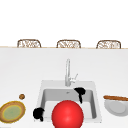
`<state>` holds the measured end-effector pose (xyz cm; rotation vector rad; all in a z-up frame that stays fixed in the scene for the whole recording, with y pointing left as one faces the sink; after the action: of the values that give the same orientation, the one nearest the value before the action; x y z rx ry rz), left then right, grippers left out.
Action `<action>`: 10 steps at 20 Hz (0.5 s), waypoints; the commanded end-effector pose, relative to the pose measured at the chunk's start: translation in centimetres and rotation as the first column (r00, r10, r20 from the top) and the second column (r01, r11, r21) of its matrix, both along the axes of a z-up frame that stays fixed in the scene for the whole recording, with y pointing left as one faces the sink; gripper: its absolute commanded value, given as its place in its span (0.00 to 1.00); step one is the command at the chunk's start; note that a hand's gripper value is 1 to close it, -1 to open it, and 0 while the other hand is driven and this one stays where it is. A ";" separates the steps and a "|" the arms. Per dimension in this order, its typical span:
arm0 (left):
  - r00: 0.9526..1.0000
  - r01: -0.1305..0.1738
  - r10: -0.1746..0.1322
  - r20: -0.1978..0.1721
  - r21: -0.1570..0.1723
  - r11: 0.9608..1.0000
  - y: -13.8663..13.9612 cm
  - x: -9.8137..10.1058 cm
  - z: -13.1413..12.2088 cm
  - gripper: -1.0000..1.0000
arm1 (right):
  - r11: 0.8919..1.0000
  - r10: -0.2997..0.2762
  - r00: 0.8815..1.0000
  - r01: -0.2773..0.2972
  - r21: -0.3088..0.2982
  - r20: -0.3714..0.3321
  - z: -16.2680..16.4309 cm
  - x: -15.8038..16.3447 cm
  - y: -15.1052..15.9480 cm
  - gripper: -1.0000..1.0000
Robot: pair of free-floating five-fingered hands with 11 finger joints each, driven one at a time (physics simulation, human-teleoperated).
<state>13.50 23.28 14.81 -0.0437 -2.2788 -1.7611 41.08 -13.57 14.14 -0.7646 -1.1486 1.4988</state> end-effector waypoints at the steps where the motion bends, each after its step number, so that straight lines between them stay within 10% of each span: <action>1: 1.000 0.000 0.000 0.000 0.000 1.000 0.0 0.0 0.0 0.50 | 1.000 0.000 0.994 0.000 0.000 0.112 1.1 1.4 0.0 0.00; 10: 1.000 0.000 0.000 0.000 0.000 1.000 0.0 0.0 0.0 0.50 | 1.000 -0.002 0.948 0.002 -0.001 0.319 3.8 3.9 0.0 0.00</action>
<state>13.50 23.28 14.81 -0.0437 -2.2788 -1.7611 44.36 -13.58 17.07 -0.9605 -1.3234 1.4308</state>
